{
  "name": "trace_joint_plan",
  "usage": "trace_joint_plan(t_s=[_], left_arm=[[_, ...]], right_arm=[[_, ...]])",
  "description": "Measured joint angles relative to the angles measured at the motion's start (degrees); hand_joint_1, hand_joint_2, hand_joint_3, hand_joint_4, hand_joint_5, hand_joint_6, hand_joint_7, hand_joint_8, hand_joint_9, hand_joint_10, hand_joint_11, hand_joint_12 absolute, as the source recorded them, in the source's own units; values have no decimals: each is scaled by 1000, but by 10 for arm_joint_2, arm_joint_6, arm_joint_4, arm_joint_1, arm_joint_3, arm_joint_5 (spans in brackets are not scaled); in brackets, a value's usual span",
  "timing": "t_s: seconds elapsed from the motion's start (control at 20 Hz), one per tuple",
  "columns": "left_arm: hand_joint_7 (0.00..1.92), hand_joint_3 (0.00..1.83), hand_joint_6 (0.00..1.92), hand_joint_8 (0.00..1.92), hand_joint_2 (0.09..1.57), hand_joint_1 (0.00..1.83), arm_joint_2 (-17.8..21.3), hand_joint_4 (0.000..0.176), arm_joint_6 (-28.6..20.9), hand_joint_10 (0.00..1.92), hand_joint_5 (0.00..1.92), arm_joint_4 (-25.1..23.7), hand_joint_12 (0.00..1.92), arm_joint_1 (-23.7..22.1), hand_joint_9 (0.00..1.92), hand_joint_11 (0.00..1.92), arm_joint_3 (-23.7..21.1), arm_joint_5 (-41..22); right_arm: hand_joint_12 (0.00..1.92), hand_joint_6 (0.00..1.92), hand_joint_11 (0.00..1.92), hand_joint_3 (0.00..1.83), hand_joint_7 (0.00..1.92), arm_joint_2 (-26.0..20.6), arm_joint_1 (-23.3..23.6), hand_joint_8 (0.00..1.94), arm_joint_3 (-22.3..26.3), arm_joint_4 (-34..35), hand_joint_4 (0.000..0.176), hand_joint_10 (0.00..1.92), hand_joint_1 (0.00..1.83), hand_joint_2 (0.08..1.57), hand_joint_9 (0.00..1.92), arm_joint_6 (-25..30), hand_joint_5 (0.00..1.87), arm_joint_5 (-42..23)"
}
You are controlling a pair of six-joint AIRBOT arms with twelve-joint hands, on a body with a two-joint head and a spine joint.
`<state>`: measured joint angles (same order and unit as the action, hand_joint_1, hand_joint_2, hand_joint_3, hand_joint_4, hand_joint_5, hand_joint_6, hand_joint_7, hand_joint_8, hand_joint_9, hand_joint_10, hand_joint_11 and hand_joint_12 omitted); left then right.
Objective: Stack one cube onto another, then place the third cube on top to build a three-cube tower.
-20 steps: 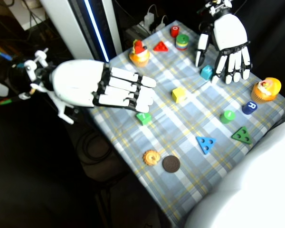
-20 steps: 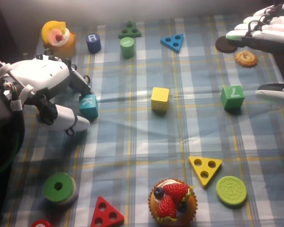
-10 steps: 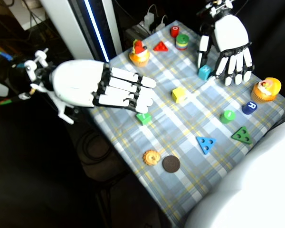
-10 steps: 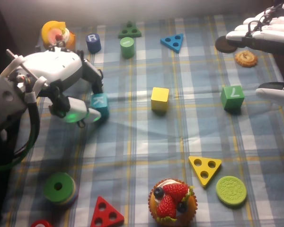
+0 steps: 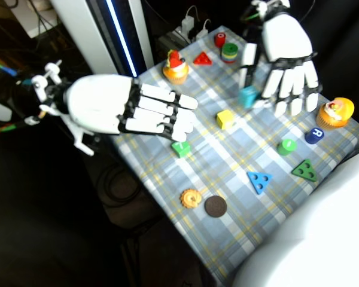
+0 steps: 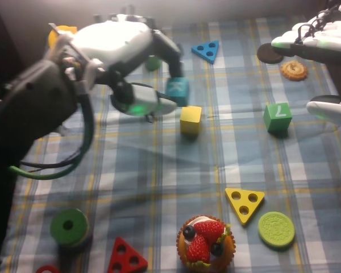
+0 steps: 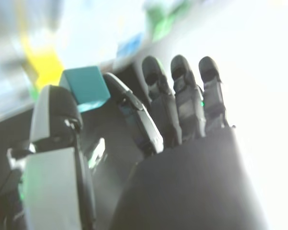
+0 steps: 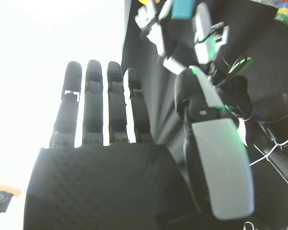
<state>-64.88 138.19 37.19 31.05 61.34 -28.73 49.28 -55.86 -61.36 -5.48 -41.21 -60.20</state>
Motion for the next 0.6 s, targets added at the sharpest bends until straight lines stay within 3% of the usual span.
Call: trace_joint_plan(t_s=[0.15,0.6], left_arm=[[623,0,808,1,1066,1053,-21,176,-1,1,1079,-6,447,-3,353,39,13,13],[659,1,920,3,1094,1026,-33,176,-1,6,1012,-6,420,-5,393,1,35,45]], right_arm=[[845,3,0,1,379,2,0,0,-1,-3,1,0,535,1330,322,0,315,0],[953,5,0,0,421,4,0,5,-1,-11,0,7,542,1320,370,0,346,0]])
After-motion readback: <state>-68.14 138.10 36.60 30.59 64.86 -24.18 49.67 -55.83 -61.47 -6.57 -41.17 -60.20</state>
